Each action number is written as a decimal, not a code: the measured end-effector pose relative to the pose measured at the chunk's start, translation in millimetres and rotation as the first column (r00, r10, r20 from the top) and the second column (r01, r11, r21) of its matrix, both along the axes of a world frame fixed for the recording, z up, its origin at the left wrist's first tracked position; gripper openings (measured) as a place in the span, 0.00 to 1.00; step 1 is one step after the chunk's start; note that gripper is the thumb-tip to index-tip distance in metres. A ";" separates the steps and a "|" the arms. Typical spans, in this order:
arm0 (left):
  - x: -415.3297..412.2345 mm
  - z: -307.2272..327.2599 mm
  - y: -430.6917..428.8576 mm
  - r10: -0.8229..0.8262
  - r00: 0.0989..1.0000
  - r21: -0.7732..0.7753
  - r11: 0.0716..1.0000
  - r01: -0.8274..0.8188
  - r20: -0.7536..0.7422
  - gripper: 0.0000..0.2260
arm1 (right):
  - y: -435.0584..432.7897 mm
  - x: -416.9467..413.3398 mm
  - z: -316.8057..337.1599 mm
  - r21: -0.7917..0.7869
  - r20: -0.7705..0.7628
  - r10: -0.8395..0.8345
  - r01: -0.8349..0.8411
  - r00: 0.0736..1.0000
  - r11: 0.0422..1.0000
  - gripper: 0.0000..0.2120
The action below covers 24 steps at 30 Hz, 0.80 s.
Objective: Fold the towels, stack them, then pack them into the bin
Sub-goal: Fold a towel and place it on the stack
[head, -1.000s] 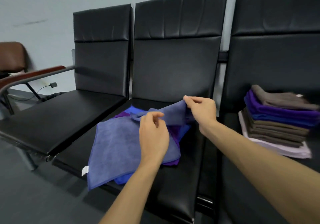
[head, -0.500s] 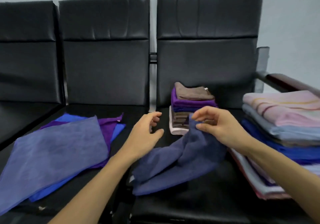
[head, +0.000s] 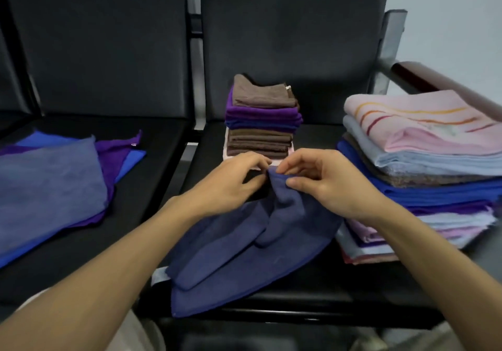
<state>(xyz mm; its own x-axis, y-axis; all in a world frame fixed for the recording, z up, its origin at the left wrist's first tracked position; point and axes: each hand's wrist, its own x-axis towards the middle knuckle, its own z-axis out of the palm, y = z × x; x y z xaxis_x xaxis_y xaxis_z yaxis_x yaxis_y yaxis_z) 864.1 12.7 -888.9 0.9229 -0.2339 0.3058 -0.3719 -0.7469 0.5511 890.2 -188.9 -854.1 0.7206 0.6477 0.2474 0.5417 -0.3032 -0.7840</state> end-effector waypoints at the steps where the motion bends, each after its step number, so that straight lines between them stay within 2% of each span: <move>1: -1.2 2.7 1.0 0.024 1.000 -0.079 0.997 -0.025 -0.019 0.07 | -1.9 -0.7 2.4 -0.027 0.051 -0.047 0.048 0.998 0.998 0.12; 4: -7.2 11.2 6.1 0.052 0.998 -0.280 0.958 -0.059 -0.033 0.03 | -12.6 -6.1 7.4 -0.133 0.257 -0.135 0.173 0.957 0.976 0.10; 8: -16.0 12.6 10.0 0.021 0.999 -0.207 0.978 -0.013 0.038 0.02 | -19.2 -10.6 3.3 -0.283 0.461 -0.142 0.297 0.876 0.912 0.09; 12: -18.1 13.5 13.6 0.049 0.998 -0.189 0.981 -0.040 0.046 0.02 | -16.7 -12.0 3.2 -0.270 0.476 -0.174 0.332 0.862 0.904 0.09; 14: -24.6 15.2 13.9 0.054 0.998 -0.158 0.986 -0.048 0.034 0.02 | -18.3 -17.6 6.6 -0.296 0.426 -0.155 0.299 0.891 0.907 0.14; 16: -30.4 18.6 16.9 0.039 0.999 -0.138 0.990 -0.042 -0.026 0.03 | -20.6 -21.8 10.5 -0.424 0.376 -0.103 0.270 0.921 0.864 0.22; 17: -31.7 20.5 20.0 0.024 0.998 -0.124 0.992 -0.032 -0.067 0.07 | -21.5 -22.7 10.6 -0.501 0.370 -0.072 0.264 0.926 0.824 0.23; 20: -35.2 27.7 33.8 -0.007 0.991 0.060 0.998 0.015 -0.131 0.21 | -22.9 -21.2 7.1 -0.601 0.399 -0.025 0.282 0.917 0.748 0.11; 22: -35.8 29.5 44.7 0.003 0.994 0.221 0.975 0.022 -0.113 0.21 | -27.0 -16.9 5.3 -0.545 0.425 -0.081 0.327 0.902 0.772 0.07; 24: -37.0 30.5 53.7 0.048 0.996 0.303 0.953 -0.021 -0.081 0.18 | -28.6 -12.6 7.2 -0.453 0.426 -0.173 0.375 0.888 0.809 0.05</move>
